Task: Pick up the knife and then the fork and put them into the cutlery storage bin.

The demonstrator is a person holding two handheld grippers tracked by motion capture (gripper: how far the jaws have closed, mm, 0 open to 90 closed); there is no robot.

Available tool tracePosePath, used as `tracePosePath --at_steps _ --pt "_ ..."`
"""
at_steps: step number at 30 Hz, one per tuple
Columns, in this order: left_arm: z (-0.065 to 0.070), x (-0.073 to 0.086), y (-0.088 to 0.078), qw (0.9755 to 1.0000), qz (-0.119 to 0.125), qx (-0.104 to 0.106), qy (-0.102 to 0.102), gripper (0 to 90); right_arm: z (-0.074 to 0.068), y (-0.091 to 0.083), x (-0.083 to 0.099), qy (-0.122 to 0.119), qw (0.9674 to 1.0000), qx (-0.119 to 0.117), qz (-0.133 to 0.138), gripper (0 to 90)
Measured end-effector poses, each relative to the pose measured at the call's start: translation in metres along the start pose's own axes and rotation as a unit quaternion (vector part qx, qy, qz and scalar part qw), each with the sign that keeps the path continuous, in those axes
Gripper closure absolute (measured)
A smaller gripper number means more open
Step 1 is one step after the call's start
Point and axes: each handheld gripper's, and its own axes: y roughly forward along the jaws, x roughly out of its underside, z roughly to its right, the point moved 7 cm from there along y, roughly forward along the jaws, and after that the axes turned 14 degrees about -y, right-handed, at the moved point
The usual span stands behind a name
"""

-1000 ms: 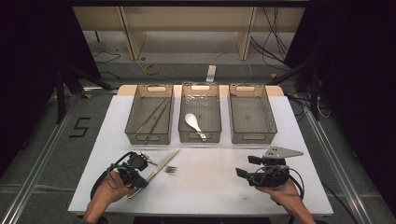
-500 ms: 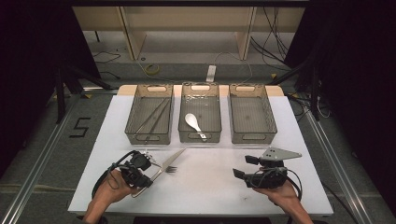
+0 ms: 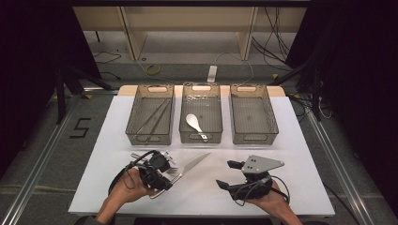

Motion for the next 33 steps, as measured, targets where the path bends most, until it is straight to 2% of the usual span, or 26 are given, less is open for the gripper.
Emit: tracePosePath --at_steps 4,7,10,14,17,22,26,28,32,33 --pt "0.012 -0.011 0.002 0.9997 -0.006 0.007 0.022 78.8 -0.011 0.011 -0.005 -0.041 0.9991 -0.012 -0.008 28.0" --pt "0.017 -0.016 0.002 0.9994 -0.012 0.003 0.033 78.8 -0.017 0.019 -0.006 -0.076 0.9968 -0.013 -0.021 28.0" --pt "0.020 -0.021 0.004 0.9991 -0.013 0.005 0.041 78.8 -0.022 0.026 -0.007 -0.119 0.9921 -0.011 -0.036 28.0" --pt "0.026 -0.026 0.005 0.9982 -0.025 0.005 0.055 78.8 -0.027 0.035 -0.009 -0.160 0.9860 -0.009 -0.045 28.0" --pt "0.033 -0.029 0.007 0.9975 -0.029 0.011 0.064 78.8 -0.029 0.043 -0.007 -0.193 0.9793 -0.007 -0.062 28.2" --pt "0.041 -0.032 0.010 0.9959 -0.041 0.014 0.079 78.8 -0.031 0.052 -0.002 -0.222 0.9715 -0.010 -0.082 30.3" --pt "0.045 -0.033 0.011 0.9953 -0.047 0.018 0.083 78.8 -0.032 0.056 0.001 -0.251 0.9630 -0.002 -0.098 31.1" --pt "0.046 -0.034 0.012 0.9950 -0.051 0.018 0.084 78.7 -0.032 0.058 0.001 -0.262 0.9598 0.001 -0.102 32.2" --pt "0.048 -0.036 0.014 0.9945 -0.054 0.019 0.088 78.8 -0.031 0.060 0.003 -0.276 0.9548 0.005 -0.109 34.2" --pt "0.048 -0.037 0.014 0.9943 -0.054 0.018 0.090 78.8 -0.032 0.060 0.003 -0.277 0.9545 0.007 -0.109 35.0"
